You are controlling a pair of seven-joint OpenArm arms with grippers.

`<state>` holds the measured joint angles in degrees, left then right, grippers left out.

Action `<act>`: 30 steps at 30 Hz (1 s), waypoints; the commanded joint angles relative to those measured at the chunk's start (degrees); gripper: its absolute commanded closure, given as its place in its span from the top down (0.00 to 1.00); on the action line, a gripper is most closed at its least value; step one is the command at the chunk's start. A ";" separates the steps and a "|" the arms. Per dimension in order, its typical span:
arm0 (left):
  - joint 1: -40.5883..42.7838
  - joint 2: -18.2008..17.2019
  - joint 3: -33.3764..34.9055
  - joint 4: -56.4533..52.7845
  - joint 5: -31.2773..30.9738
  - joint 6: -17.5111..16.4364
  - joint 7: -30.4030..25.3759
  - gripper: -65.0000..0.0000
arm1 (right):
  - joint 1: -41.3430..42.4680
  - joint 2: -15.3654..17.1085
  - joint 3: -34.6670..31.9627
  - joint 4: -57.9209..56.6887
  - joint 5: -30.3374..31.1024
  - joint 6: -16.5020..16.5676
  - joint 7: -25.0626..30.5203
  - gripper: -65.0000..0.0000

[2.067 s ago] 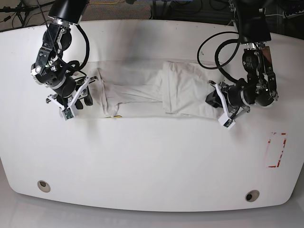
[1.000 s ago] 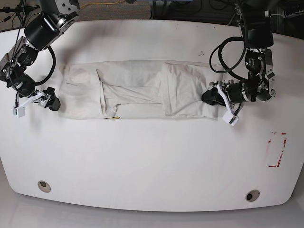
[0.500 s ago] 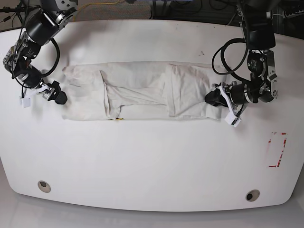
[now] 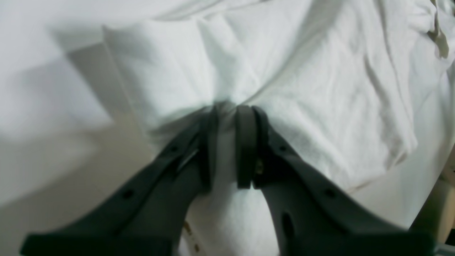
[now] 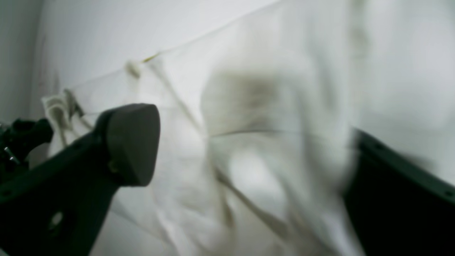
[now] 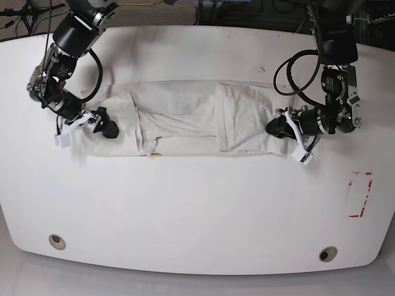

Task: Fold the T-shirt properly
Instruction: 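Move the right gripper to the strip's end and grasp it, then lift both grippers and bring the held ends together over the middle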

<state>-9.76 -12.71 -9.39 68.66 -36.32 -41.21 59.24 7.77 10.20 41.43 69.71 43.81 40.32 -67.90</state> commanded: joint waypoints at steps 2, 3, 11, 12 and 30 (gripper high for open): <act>-0.39 -0.70 -0.06 -0.05 4.10 1.21 2.69 0.13 | -0.08 0.05 -0.33 2.07 -0.34 -0.32 -0.89 0.68; -0.39 -0.61 -0.06 -0.05 4.71 1.21 2.69 0.13 | -0.08 0.05 -0.33 2.07 -0.34 -0.32 -0.89 0.62; -0.48 0.53 -0.06 -0.05 10.51 1.21 2.69 0.13 | -0.08 0.66 -0.33 2.86 -1.39 -0.32 -0.80 0.08; -0.48 0.97 -0.06 -0.05 11.39 1.21 2.69 0.13 | -0.08 1.19 -0.33 3.83 -1.83 -0.32 -0.80 0.02; -2.59 6.34 -0.06 -0.14 23.96 1.21 2.69 0.13 | -5.35 -0.31 -4.73 30.29 -13.09 -0.32 -0.98 0.00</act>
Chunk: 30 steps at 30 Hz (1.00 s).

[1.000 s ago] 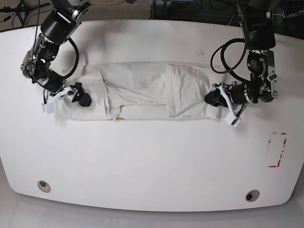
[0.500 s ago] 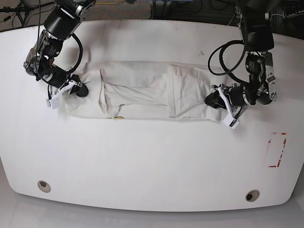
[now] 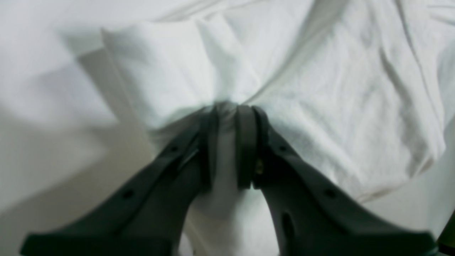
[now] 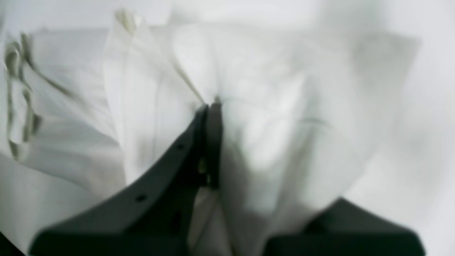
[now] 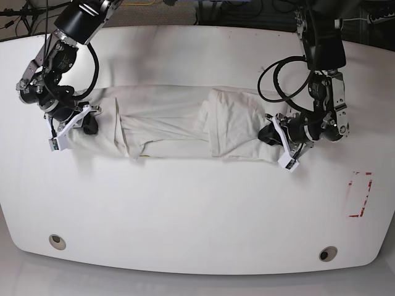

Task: Fold the T-shirt properly
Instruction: 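Lift both grippers and bring the held ends together over the middle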

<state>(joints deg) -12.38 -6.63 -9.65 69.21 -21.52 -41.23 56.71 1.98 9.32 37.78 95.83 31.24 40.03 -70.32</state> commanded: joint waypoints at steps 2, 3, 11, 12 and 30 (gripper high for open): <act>-0.15 1.23 0.20 -0.68 10.92 1.23 5.23 0.13 | -0.35 0.39 -2.75 7.25 -2.37 -0.03 1.45 0.00; -0.15 1.84 0.20 -0.68 11.80 1.23 5.23 0.13 | -0.79 0.30 -3.71 8.56 -3.16 -0.03 1.53 0.00; -1.11 6.85 0.20 -0.68 16.81 1.23 5.23 0.13 | -1.58 -3.83 -10.83 18.15 -10.45 -0.03 1.53 0.00; -1.29 7.38 0.20 -0.68 17.43 1.23 5.23 0.13 | -1.58 -4.53 -11.71 18.94 -11.33 -0.03 1.53 0.00; -2.96 15.63 0.02 -6.40 21.03 2.07 4.00 0.13 | 0.62 -13.06 -25.60 20.08 -13.62 -0.34 1.53 0.00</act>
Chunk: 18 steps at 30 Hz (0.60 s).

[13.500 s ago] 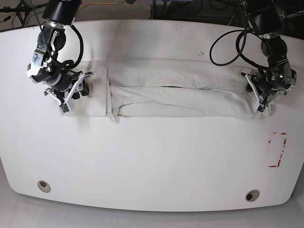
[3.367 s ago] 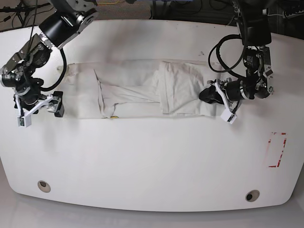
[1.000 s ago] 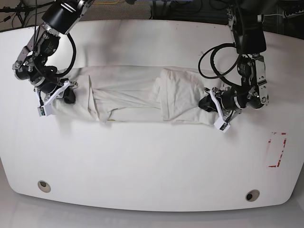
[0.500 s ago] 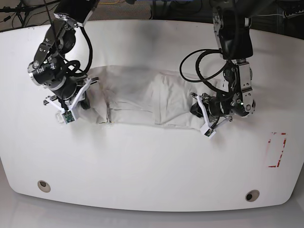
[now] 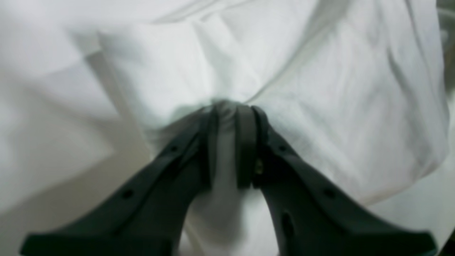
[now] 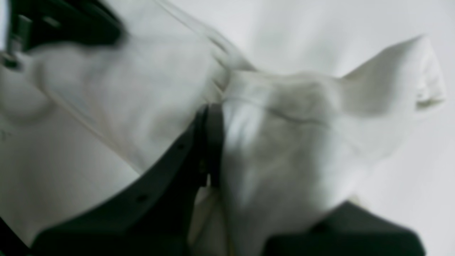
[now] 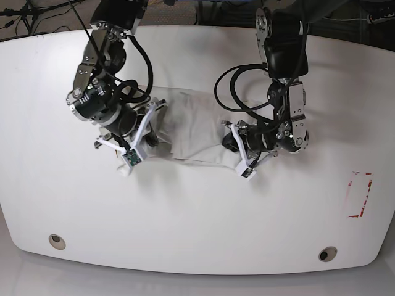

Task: Fold the T-shirt properly
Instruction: 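Lift both grippers and bring the held ends together over the middle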

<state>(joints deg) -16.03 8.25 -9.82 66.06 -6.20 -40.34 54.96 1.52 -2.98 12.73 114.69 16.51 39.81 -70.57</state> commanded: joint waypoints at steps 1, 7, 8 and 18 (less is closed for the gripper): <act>0.52 0.75 0.11 -3.95 5.71 2.05 5.22 0.13 | 1.07 -1.19 -0.91 1.22 1.11 -0.12 1.77 0.00; -0.19 0.75 0.11 -8.35 5.36 5.13 1.35 0.13 | 2.13 -3.13 -3.46 0.87 1.11 -0.12 1.86 0.00; -0.19 0.75 0.11 -8.79 4.83 5.22 1.17 0.13 | 2.04 -3.13 -4.07 0.87 1.11 -0.12 2.04 0.00; -0.89 0.75 0.11 -9.67 -0.62 5.39 1.08 0.13 | 1.95 -2.77 -9.52 -1.33 1.11 -0.12 5.11 0.00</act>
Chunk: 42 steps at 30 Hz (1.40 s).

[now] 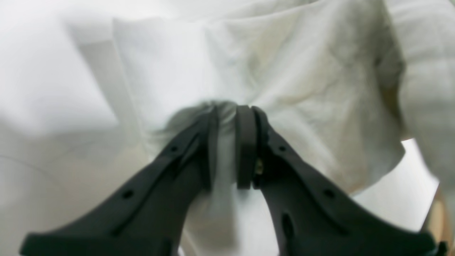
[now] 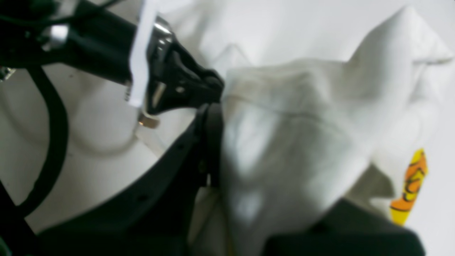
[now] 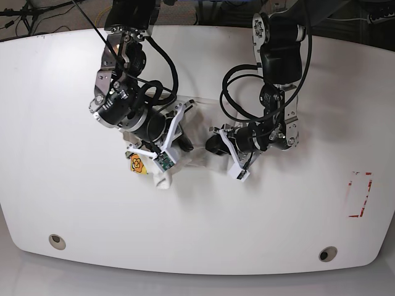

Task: Fold the T-shirt properly
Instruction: 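Lift both grippers and bring the held ends together over the middle, then lay the bundled shirt down and withdraw the opened left gripper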

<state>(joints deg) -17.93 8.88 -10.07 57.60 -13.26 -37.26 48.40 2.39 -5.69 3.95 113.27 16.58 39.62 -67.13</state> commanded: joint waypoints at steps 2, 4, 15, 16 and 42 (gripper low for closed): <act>1.01 0.12 0.35 -1.21 6.44 2.31 7.64 0.13 | 1.17 -0.06 -1.18 -0.70 0.96 0.08 2.56 0.00; 1.01 0.12 0.35 -1.21 6.44 2.31 7.64 0.13 | 1.17 0.02 -1.26 -1.41 0.96 0.08 3.71 0.00; 0.92 0.12 0.35 -1.21 6.36 2.31 7.64 0.14 | 1.87 5.47 -4.52 -6.06 -0.27 -0.45 8.36 0.15; 0.92 0.12 0.35 -1.21 6.36 2.31 7.64 0.14 | 1.87 5.83 -5.31 -5.98 -0.89 -0.98 8.54 0.19; -0.84 -1.81 0.35 -0.77 -2.61 2.05 7.64 0.34 | 2.93 6.53 -24.74 -1.14 -18.29 -10.56 8.72 0.67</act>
<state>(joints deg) -18.68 7.86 -10.00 57.28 -18.63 -37.80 51.31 4.82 1.72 -19.99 110.65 -4.97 28.27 -60.18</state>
